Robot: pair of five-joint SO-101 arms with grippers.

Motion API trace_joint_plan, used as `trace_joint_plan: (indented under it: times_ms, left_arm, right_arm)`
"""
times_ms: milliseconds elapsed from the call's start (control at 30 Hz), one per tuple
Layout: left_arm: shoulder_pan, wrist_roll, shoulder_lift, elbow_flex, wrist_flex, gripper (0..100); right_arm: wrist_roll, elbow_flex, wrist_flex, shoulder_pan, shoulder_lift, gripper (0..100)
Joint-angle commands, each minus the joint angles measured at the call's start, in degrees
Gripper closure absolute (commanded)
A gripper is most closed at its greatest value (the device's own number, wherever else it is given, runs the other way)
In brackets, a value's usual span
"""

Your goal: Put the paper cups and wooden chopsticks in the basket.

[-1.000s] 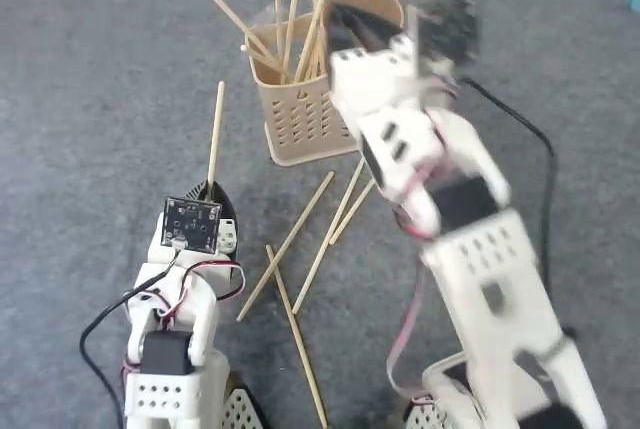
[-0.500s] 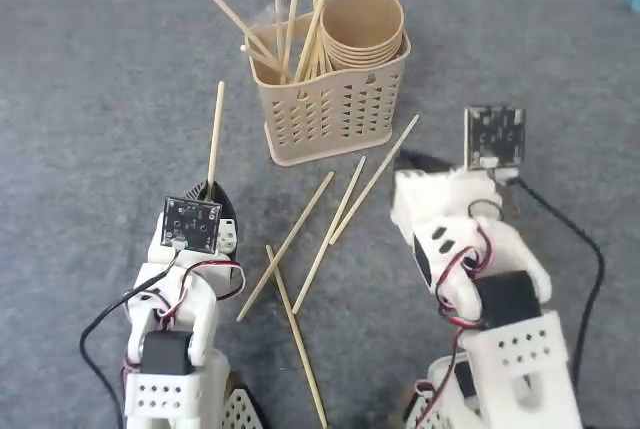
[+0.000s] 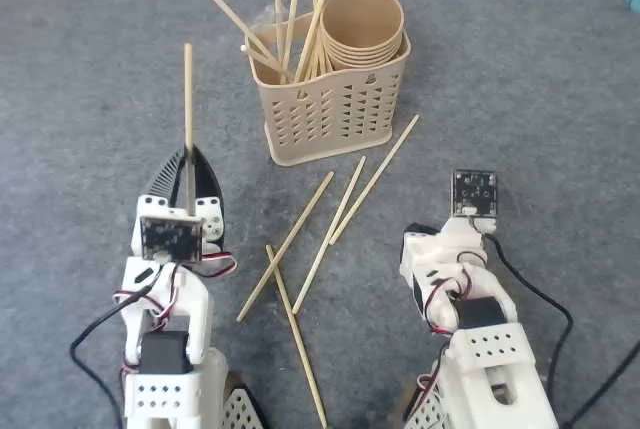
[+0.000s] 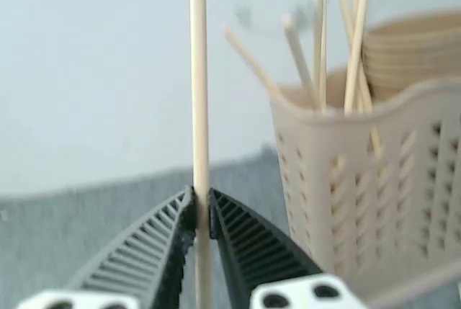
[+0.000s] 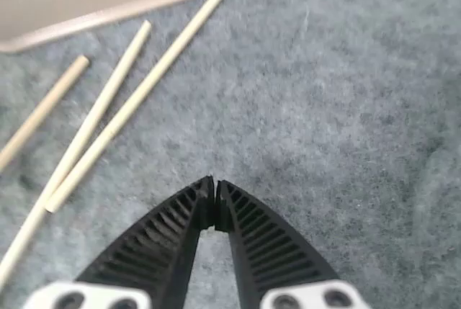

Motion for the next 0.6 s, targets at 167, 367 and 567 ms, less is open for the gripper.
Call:
trace_joint_plan:
  times_ms: [167, 367, 567]
  left_arm:
    - [6.51, 0.26, -0.70, -1.01, -35.16, 99]
    - [15.30, 0.26, -0.53, -10.15, -31.56, 99]
    - [23.56, -0.09, 3.16, -15.43, -30.86, 99]
  right_arm:
    - [1.67, 0.09, -2.77, 0.48, -2.07, 98.9]
    - [1.67, 0.18, -2.77, 0.31, -2.07, 98.9]
    - [1.67, 0.26, -2.86, 0.22, -2.07, 98.7]
